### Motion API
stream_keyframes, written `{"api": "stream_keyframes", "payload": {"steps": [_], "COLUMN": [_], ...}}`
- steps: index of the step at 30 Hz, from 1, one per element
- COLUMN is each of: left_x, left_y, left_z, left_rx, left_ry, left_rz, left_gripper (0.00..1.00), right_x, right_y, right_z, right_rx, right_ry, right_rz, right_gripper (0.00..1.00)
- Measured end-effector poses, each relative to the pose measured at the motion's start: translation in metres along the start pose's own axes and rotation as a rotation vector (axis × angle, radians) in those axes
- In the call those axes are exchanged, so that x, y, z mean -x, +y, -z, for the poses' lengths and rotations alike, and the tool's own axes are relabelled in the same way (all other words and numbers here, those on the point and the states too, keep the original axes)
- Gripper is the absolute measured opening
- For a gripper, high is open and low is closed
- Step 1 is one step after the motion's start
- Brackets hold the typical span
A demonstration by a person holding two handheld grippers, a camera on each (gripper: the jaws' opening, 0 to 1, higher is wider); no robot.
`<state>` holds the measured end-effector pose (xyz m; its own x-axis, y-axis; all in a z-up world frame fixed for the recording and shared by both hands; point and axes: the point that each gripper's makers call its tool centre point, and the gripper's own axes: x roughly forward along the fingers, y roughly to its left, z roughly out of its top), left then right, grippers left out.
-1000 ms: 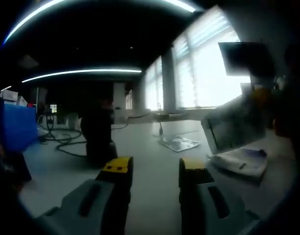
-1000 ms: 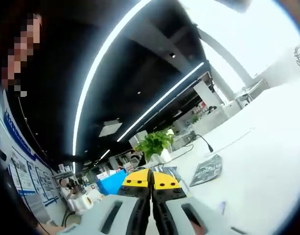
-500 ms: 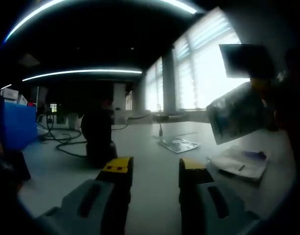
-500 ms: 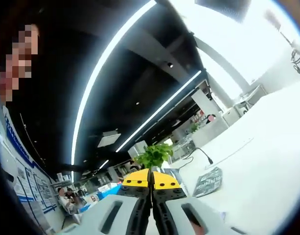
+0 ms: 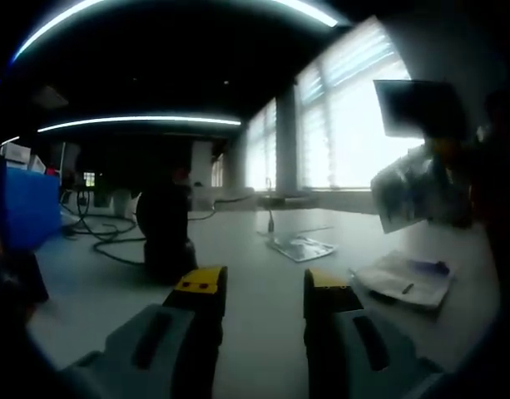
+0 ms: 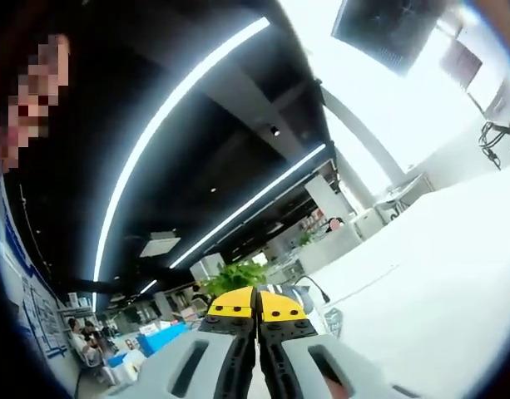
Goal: Clip sheet goods on table flip sheet goods clip sheet goods scan sheet goods put sheet goods back to table
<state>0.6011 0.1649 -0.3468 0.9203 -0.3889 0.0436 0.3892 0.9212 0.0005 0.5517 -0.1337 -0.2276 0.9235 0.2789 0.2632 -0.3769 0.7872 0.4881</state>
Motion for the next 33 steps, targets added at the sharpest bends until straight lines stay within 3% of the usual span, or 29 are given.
{"api": "stream_keyframes", "payload": {"steps": [8,11,22,33], "left_x": [0.0,0.0,-0.001,-0.001], "left_y": [0.001,0.001,0.0,0.002], "left_z": [0.0,0.001,0.001,0.0], "left_rx": [0.007,0.018,0.011,0.024], "left_ry": [-0.004,-0.001,0.003,-0.001], "left_rz": [0.002,0.005,0.009,0.002], "left_gripper": [0.29,0.29,0.29,0.29], "right_x": [0.009,0.014,0.044,0.075], "right_y": [-0.034,-0.051,-0.097,-0.133], "right_z": [0.012,0.016,0.002,0.0], "right_rx": [0.008,0.066,0.045,0.172], "right_ry": [0.019,0.032,-0.017,-0.025], "right_rz": [0.091,0.139,0.283,0.438], "right_gripper": [0.0,0.0,0.0,0.0]}}
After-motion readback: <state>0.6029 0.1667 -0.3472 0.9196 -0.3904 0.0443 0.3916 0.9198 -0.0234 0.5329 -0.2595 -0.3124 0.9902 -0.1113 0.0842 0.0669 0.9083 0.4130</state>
